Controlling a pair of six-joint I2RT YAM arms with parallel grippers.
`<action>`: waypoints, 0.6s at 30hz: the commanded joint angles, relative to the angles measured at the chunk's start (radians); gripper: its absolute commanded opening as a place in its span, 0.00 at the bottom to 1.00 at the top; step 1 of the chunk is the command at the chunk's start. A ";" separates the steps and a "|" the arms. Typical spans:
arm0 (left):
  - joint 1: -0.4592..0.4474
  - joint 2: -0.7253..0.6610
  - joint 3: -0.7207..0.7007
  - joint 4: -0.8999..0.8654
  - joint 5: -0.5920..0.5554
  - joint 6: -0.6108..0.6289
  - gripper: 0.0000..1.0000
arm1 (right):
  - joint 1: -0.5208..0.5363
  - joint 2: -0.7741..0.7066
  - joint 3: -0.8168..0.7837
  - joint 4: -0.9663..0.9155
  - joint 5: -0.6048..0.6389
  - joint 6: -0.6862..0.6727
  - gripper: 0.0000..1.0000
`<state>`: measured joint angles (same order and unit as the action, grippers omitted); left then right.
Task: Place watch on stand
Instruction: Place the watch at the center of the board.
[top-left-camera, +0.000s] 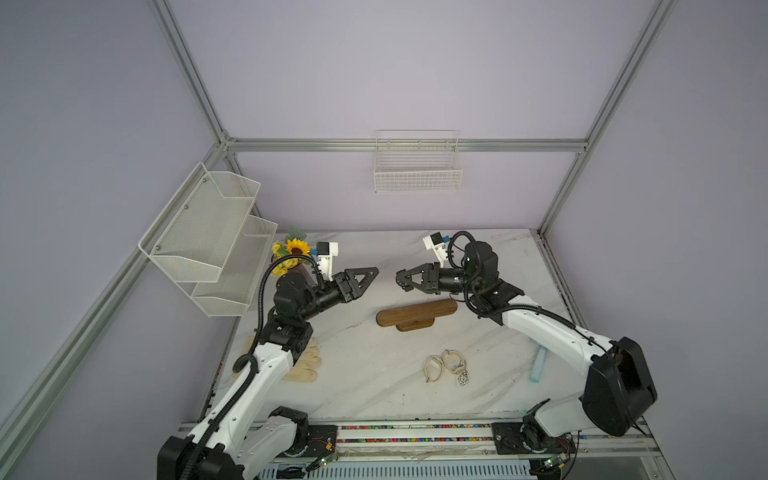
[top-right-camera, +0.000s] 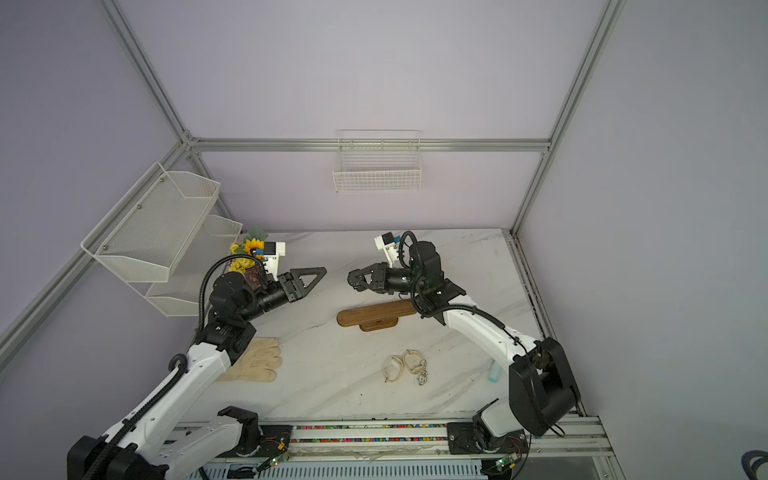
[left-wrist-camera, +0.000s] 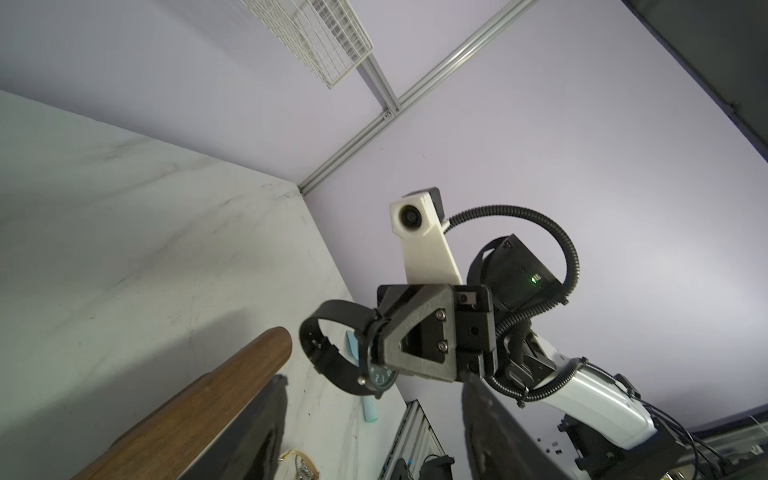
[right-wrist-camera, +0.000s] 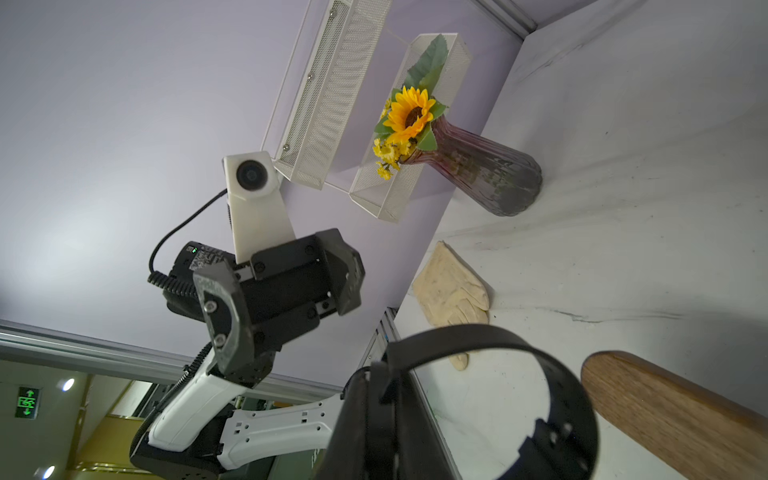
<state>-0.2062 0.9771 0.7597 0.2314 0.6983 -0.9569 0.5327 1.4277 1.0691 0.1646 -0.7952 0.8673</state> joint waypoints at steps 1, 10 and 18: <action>0.060 -0.059 -0.012 -0.142 -0.041 0.074 0.67 | 0.007 -0.052 -0.050 -0.164 0.029 -0.126 0.11; 0.126 -0.053 -0.003 -0.271 -0.124 0.097 0.66 | 0.308 0.002 -0.119 -0.440 0.273 -0.327 0.10; 0.150 0.016 -0.001 -0.333 -0.125 0.104 0.61 | 0.516 0.148 -0.099 -0.591 0.559 -0.479 0.10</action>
<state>-0.0696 0.9852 0.7597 -0.0776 0.5785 -0.8822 0.9897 1.5261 0.9485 -0.3309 -0.3912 0.4843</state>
